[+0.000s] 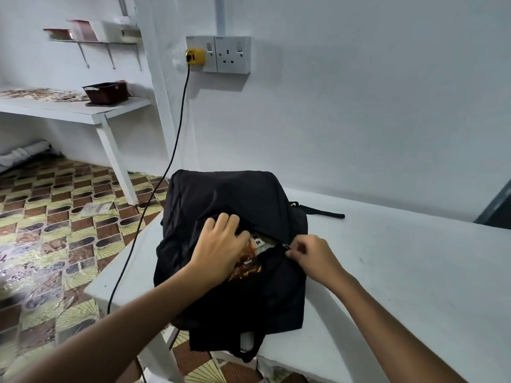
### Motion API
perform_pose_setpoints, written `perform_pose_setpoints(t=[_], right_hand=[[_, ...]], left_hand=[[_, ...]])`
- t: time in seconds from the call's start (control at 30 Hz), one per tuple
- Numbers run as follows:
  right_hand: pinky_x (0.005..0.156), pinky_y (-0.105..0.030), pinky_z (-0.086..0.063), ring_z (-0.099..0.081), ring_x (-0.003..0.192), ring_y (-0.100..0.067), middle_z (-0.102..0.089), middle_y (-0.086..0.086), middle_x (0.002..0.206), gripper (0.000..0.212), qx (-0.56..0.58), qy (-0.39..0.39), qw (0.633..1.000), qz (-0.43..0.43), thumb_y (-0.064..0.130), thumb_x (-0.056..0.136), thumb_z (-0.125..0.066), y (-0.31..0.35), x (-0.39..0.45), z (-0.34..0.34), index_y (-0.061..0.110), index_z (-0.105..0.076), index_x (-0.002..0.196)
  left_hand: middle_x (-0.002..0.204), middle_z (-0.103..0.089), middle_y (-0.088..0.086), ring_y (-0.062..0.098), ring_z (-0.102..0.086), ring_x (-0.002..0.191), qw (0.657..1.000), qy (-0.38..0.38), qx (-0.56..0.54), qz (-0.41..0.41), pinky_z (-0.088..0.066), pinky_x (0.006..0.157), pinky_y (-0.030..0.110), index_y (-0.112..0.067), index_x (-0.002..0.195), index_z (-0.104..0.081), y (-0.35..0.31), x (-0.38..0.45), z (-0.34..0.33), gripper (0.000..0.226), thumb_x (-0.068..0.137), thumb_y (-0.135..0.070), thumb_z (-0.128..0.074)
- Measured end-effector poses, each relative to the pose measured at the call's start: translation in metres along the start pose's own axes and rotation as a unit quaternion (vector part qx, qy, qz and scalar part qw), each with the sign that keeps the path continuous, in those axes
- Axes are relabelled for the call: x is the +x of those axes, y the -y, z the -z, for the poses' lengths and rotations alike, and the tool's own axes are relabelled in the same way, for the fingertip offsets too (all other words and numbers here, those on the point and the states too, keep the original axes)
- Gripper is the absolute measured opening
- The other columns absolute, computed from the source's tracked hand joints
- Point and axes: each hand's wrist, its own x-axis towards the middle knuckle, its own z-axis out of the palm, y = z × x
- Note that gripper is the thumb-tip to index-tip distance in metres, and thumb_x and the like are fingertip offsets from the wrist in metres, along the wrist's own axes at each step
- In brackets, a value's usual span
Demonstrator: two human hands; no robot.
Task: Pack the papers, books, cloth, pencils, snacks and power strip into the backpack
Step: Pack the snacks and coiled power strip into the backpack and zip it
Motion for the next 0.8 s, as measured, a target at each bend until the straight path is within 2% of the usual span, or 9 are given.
perform_pose_setpoints(t=[0.07, 0.13, 0.3, 0.37, 0.43, 0.53, 0.6, 0.7, 0.8], right_hand=[[0.053, -0.02, -0.035, -0.049, 0.058, -0.013, -0.055, 0.001, 0.062, 0.019, 0.039, -0.023, 0.999, -0.002, 0.018, 0.086, -0.065, 0.005, -0.003, 0.007, 0.009, -0.059, 0.071], [0.051, -0.019, -0.033, -0.047, 0.057, -0.013, -0.055, 0.001, 0.062, 0.021, 0.047, -0.05, 0.998, -0.003, 0.019, 0.087, -0.064, 0.013, -0.003, 0.011, 0.007, -0.059, 0.071], [0.051, -0.025, -0.034, -0.046, 0.054, -0.014, -0.051, 0.001, 0.057, 0.025, 0.051, -0.065, 0.997, -0.009, 0.019, 0.089, -0.061, 0.028, -0.004, 0.009, 0.01, -0.054, 0.066], [0.05, -0.023, -0.034, -0.046, 0.054, -0.012, -0.051, 0.002, 0.058, 0.026, 0.06, -0.065, 0.996, -0.018, 0.019, 0.089, -0.062, 0.028, -0.004, 0.01, 0.01, -0.055, 0.066], [0.051, -0.022, -0.034, -0.046, 0.055, -0.011, -0.051, 0.003, 0.058, 0.025, 0.079, -0.064, 0.994, -0.029, 0.018, 0.088, -0.063, 0.027, -0.004, 0.011, 0.009, -0.056, 0.066], [0.056, -0.025, -0.036, -0.047, 0.057, -0.013, -0.052, 0.002, 0.058, 0.026, 0.129, -0.064, 0.989, -0.042, 0.017, 0.087, -0.064, 0.027, -0.004, 0.012, 0.008, -0.056, 0.064], [0.06, -0.027, -0.04, -0.05, 0.058, -0.015, -0.055, 0.001, 0.058, 0.025, 0.171, -0.059, 0.982, -0.048, 0.017, 0.086, -0.065, 0.028, -0.004, 0.014, 0.005, -0.059, 0.065], [0.06, -0.03, -0.041, -0.05, 0.057, -0.017, -0.056, -0.002, 0.058, 0.027, 0.216, -0.063, 0.973, -0.051, 0.016, 0.085, -0.065, 0.032, 0.0, 0.019, -0.005, -0.059, 0.069], [0.058, -0.029, -0.04, -0.048, 0.055, -0.016, -0.055, -0.004, 0.056, 0.028, 0.231, -0.066, 0.969, -0.048, 0.014, 0.083, -0.064, 0.036, 0.004, 0.028, -0.01, -0.058, 0.072]], left_hand=[[0.082, -0.051, 0.009, 0.029, -0.047, 0.073, 0.999, -0.044, 0.003, 0.022, -0.032, 0.061, 0.037, -0.011, 0.076, -0.058, 0.005, 0.006, 0.002, 0.02, 0.067, -0.013, -0.075], [0.073, -0.051, 0.007, 0.028, -0.047, 0.066, 0.997, -0.061, -0.008, 0.04, -0.029, 0.059, 0.036, -0.011, 0.07, -0.055, 0.01, 0.017, 0.004, 0.018, 0.067, -0.01, -0.074], [0.049, -0.054, -0.003, 0.02, -0.052, 0.046, 0.999, 0.007, -0.021, 0.049, -0.025, 0.052, 0.028, -0.018, 0.052, -0.052, -0.005, 0.04, 0.012, 0.03, 0.057, -0.009, -0.08], [0.07, -0.067, -0.002, 0.02, -0.064, 0.064, 0.995, 0.073, -0.018, 0.067, -0.029, 0.055, 0.028, -0.02, 0.069, -0.062, -0.016, 0.042, 0.017, 0.011, 0.078, -0.017, -0.067], [0.09, -0.069, 0.001, 0.025, -0.065, 0.083, 0.988, 0.106, -0.045, 0.101, -0.034, 0.059, 0.03, -0.018, 0.086, -0.065, -0.023, 0.04, 0.017, 0.018, 0.093, -0.027, -0.05], [0.097, -0.065, 0.007, 0.032, -0.063, 0.091, 0.972, 0.113, -0.179, 0.107, -0.045, 0.068, 0.034, -0.014, 0.091, -0.062, -0.026, 0.031, 0.014, 0.028, 0.087, -0.041, -0.058], [0.104, -0.064, 0.007, 0.032, -0.062, 0.093, 0.961, 0.108, -0.234, 0.102, -0.05, 0.074, 0.036, -0.012, 0.1, -0.065, -0.025, 0.024, 0.011, 0.027, 0.086, -0.035, -0.06], [0.11, -0.06, 0.007, 0.033, -0.061, 0.093, 0.961, 0.061, -0.252, 0.097, -0.049, 0.073, 0.037, -0.009, 0.105, -0.065, -0.018, 0.019, 0.01, 0.024, 0.087, -0.023, -0.06], [0.101, -0.063, 0.004, 0.031, -0.061, 0.09, 0.97, 0.031, -0.229, 0.076, -0.043, 0.067, 0.034, -0.012, 0.099, -0.064, -0.014, 0.019, 0.016, 0.021, 0.085, -0.027, -0.062]])
